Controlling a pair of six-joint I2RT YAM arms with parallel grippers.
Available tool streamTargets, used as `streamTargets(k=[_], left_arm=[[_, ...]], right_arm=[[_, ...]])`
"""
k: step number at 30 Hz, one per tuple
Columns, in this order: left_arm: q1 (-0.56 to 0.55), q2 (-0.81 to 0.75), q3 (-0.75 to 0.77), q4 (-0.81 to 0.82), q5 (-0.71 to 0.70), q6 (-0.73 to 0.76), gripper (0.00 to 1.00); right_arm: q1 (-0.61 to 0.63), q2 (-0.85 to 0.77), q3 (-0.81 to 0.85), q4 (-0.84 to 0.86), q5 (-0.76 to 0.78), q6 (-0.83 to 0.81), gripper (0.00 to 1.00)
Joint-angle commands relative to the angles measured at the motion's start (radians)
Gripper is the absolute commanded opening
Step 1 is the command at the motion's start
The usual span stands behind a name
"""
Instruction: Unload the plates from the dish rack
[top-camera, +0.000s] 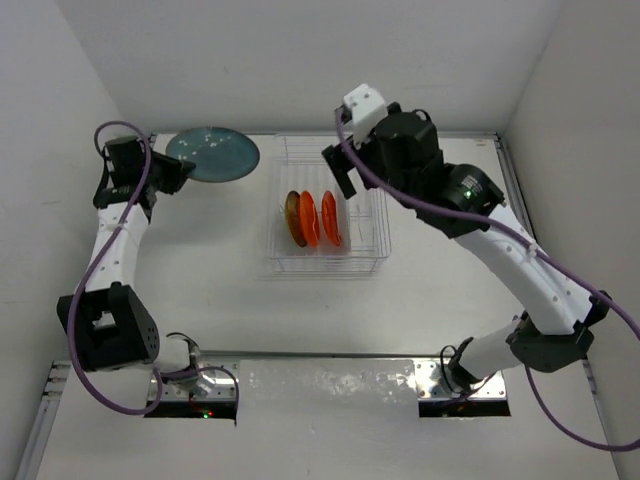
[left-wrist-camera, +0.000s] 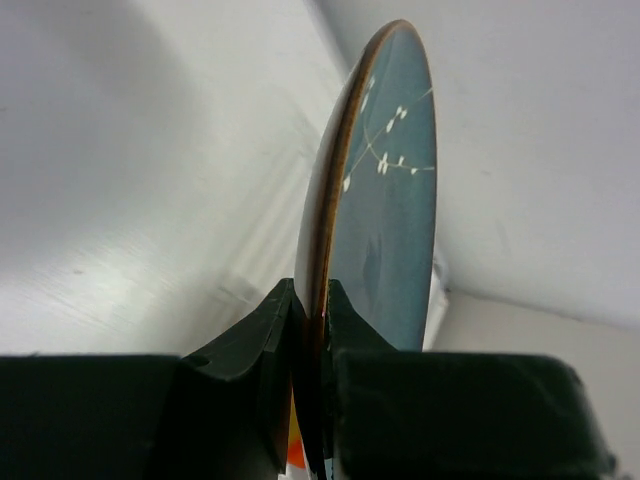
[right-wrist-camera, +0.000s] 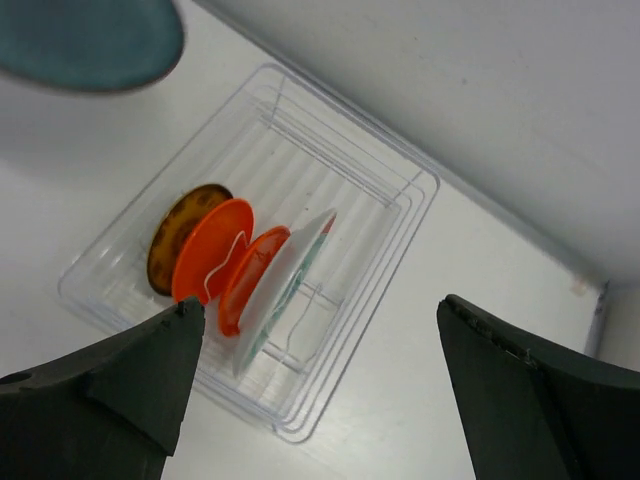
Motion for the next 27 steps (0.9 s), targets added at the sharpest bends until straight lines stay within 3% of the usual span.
streamTargets(k=[1, 3, 7, 13, 16, 17, 18, 19, 23, 26, 27], left_arm=[[0.015, 0.027, -0.111, 0.318, -0.008, 0.039, 0.00], [0.032, 0.085, -0.157, 0.447, 0.016, 0.036, 0.00], [0.056, 0.171, -0.163, 0.489, -0.013, 0.042, 0.00], [0.085, 0.303, -0.150, 0.474, -0.057, 0.066, 0.00], [0.087, 0.380, -0.134, 0.458, -0.050, 0.073, 0.00], [0.085, 0.397, -0.127, 0.457, -0.039, 0.071, 0.05], [0.087, 0.414, -0.124, 0.449, -0.039, 0.074, 0.18], [0.087, 0.443, -0.121, 0.448, -0.039, 0.076, 0.24], [0.085, 0.521, -0.088, 0.402, -0.010, 0.096, 0.39], [0.084, 0.541, -0.087, 0.360, -0.005, 0.102, 0.58], [0.082, 0.540, -0.082, 0.337, -0.014, 0.106, 0.72]], right_arm=[[-0.074, 0.059, 0.088, -0.103, -0.079, 0.338, 0.95], [-0.130, 0.089, 0.164, -0.183, -0.154, 0.404, 0.95], [-0.184, 0.139, 0.190, -0.220, -0.285, 0.492, 0.94], [-0.193, 0.220, 0.116, -0.183, -0.342, 0.527, 0.91], [-0.195, 0.306, 0.158, -0.217, -0.272, 0.548, 0.88], [-0.195, 0.351, 0.175, -0.231, -0.236, 0.553, 0.87], [-0.193, 0.372, 0.191, -0.247, -0.198, 0.567, 0.85], [-0.195, 0.391, 0.222, -0.264, -0.161, 0.573, 0.84], [-0.204, 0.463, 0.251, -0.300, -0.052, 0.582, 0.77], [-0.223, 0.492, 0.230, -0.295, -0.044, 0.582, 0.71], [-0.230, 0.495, 0.221, -0.289, -0.052, 0.579, 0.68]])
